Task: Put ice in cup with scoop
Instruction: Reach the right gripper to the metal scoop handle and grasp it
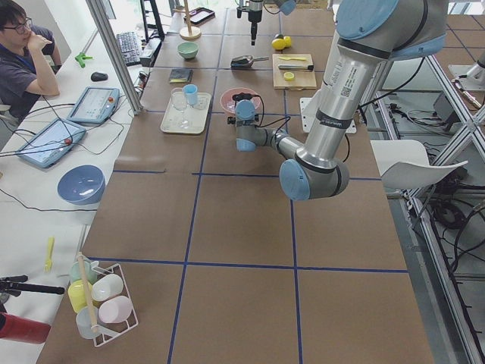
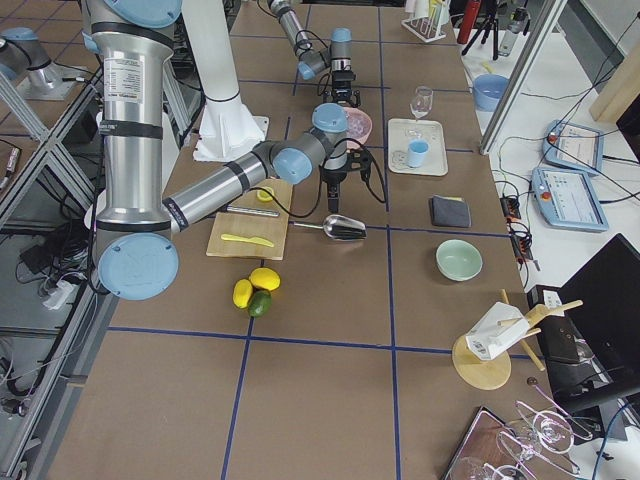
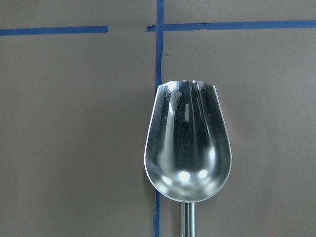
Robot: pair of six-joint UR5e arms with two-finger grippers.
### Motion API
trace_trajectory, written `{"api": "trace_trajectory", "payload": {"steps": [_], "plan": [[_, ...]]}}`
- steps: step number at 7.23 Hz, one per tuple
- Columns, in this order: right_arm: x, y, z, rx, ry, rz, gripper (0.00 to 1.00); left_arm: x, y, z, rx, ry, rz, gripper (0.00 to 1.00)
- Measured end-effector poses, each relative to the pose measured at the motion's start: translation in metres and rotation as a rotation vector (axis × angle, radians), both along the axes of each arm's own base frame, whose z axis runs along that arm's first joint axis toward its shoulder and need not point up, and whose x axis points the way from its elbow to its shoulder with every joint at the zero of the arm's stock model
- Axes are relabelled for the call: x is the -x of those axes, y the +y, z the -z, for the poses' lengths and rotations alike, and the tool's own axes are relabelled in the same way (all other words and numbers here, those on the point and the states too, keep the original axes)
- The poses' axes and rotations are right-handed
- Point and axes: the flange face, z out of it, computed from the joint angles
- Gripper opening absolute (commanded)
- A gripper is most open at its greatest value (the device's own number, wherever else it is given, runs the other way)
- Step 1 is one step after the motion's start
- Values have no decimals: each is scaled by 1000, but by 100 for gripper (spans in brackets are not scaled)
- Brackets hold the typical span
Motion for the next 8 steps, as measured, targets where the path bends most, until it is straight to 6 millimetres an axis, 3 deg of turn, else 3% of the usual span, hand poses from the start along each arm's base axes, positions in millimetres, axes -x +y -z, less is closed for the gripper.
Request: {"api": "trace_trajectory", "payload": {"steps": [2, 4, 7, 8], "plan": [[21, 21, -12, 2, 19, -12, 99, -1, 0, -2, 2, -3, 0, 100], [43, 38, -26, 24, 55, -14, 92, -1, -1, -2, 2, -3, 0, 100], [64, 44, -61, 29, 70, -12, 91, -1, -1, -2, 1, -2, 0, 100], [69, 44, -71, 27, 69, -7, 86, -1, -1, -2, 1, -1, 0, 100]]}}
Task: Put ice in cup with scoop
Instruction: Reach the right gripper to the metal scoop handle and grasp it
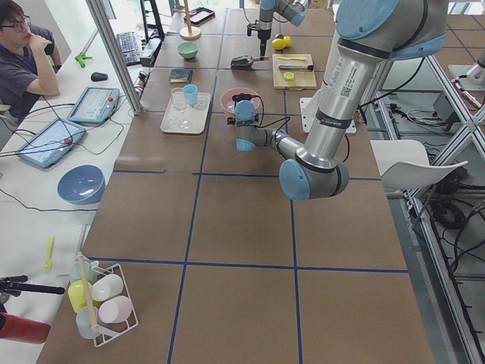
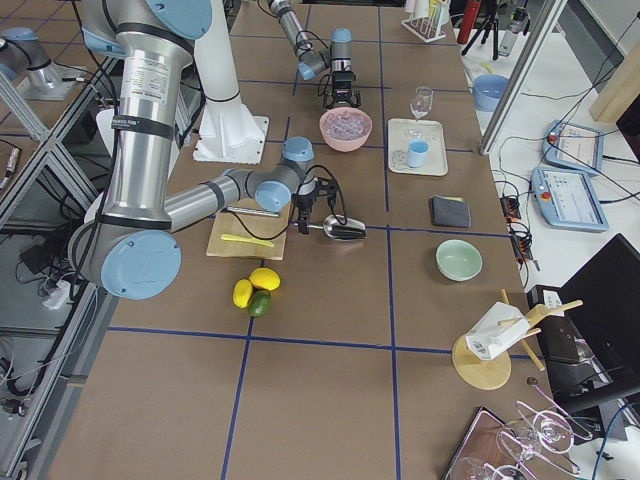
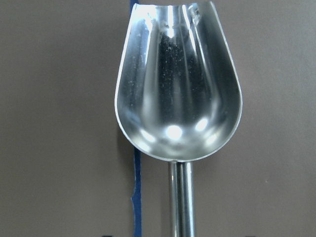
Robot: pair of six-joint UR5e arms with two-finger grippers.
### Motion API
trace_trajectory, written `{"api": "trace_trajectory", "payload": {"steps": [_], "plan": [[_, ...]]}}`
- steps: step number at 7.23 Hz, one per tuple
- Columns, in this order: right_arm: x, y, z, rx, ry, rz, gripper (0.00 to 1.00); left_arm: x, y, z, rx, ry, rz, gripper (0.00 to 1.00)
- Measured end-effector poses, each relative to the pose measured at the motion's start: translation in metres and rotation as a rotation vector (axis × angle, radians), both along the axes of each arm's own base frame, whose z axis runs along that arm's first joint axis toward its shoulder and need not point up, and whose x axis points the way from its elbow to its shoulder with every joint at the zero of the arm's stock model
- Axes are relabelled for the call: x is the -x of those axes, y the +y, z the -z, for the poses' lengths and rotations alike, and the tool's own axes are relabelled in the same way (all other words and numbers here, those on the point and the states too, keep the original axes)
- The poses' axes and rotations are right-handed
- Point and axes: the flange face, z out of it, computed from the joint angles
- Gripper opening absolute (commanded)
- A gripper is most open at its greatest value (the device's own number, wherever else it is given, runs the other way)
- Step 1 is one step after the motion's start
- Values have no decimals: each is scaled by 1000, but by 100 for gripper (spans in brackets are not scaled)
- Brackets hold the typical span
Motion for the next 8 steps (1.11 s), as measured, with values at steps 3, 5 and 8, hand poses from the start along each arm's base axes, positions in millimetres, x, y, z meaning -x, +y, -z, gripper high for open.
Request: {"api": "trace_trajectory", "payload": {"steps": [3, 5, 8], "plan": [[8, 6, -7, 0, 2, 21, 7, 0, 0, 0, 0, 0, 0, 100], [12, 11, -7, 6, 7, 36, 0, 0, 0, 0, -1, 1, 0, 100], [2, 17, 21, -13, 1, 61, 0, 0, 0, 0, -1, 2, 0, 100]]}}
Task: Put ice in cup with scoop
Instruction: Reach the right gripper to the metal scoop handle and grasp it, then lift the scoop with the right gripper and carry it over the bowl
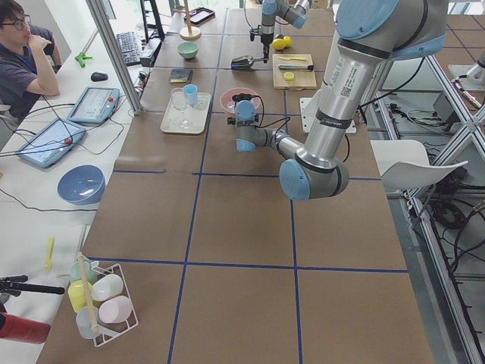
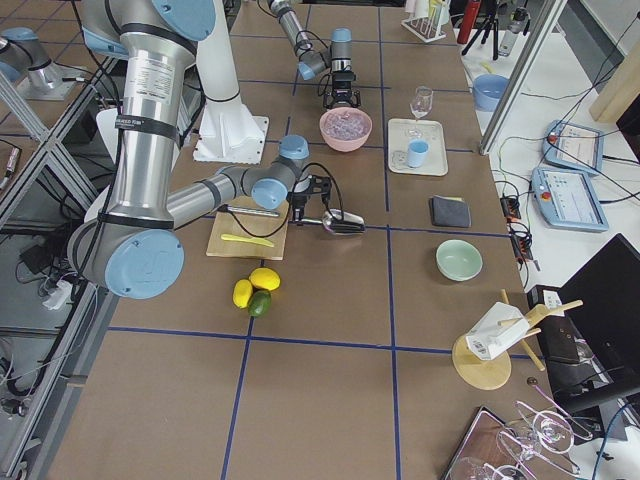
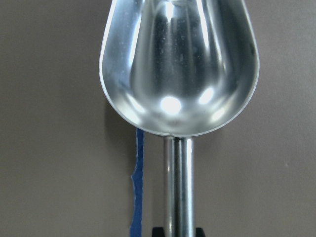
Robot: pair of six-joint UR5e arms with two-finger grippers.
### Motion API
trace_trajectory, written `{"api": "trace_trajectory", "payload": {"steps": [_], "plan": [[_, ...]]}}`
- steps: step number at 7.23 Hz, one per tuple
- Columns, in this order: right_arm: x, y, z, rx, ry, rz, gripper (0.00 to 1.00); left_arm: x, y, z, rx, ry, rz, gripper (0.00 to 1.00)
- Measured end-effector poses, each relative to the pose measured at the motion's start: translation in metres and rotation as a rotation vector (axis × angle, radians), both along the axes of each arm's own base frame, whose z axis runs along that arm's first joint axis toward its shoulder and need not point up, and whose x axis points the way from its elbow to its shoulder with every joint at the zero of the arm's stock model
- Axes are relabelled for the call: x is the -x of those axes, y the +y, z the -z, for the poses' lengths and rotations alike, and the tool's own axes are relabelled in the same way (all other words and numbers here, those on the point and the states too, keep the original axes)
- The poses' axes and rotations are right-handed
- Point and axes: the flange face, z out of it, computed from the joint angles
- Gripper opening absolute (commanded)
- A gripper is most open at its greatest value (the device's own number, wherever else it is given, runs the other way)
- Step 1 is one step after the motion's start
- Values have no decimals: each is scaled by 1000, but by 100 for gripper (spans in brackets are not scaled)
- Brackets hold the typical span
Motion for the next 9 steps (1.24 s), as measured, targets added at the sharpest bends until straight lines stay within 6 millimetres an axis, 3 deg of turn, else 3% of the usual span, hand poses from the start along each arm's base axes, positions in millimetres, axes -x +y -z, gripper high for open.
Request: {"api": "trace_trajectory", "payload": {"steps": [3, 6, 8, 9], "plan": [[-27, -12, 36, -82, -1, 36, 0, 0, 0, 0, 0, 0, 0, 100], [-44, -38, 63, -377, -16, 240, 0, 1, -1, 0, 0, 0, 1, 100], [-50, -63, 99, -580, 35, 429, 0, 1, -1, 0, -1, 2, 2, 100], [-45, -74, 130, -607, 74, 510, 0, 1, -1, 0, -2, 2, 1, 100]]}}
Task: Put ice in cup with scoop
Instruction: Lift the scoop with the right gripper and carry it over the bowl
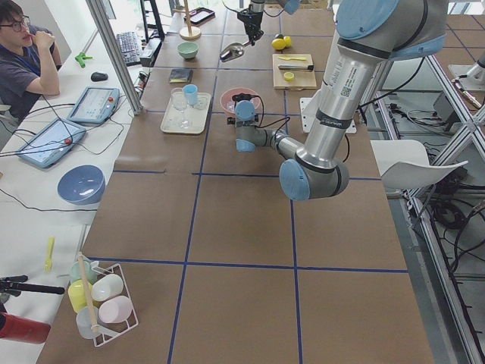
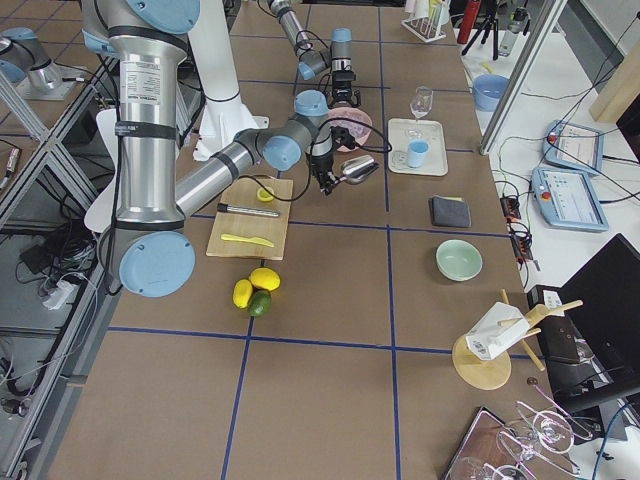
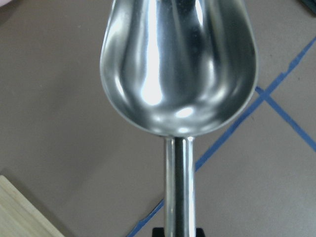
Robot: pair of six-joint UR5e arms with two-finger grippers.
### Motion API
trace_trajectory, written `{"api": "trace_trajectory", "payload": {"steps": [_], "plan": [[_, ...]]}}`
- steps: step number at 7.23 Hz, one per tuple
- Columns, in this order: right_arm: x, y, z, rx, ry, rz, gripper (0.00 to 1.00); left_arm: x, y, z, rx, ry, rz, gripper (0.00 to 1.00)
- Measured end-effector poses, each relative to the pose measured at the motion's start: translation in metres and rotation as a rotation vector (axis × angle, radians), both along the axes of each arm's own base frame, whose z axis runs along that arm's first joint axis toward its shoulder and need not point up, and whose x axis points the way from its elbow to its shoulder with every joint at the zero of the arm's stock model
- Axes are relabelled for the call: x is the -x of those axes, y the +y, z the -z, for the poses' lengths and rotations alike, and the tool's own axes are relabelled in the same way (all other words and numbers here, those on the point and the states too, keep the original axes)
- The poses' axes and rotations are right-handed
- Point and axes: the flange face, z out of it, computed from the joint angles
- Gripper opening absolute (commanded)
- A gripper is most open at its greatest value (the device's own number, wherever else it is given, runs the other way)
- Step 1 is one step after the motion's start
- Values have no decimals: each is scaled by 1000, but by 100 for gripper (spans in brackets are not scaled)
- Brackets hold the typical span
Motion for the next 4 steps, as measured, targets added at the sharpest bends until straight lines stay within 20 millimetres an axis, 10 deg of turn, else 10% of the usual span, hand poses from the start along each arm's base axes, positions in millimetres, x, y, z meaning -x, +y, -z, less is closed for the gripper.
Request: {"api": "trace_trajectory", "payload": {"steps": [4], "plan": [[41, 1, 129, 32, 179, 153, 0, 0, 0, -1, 1, -1, 0, 100]]}}
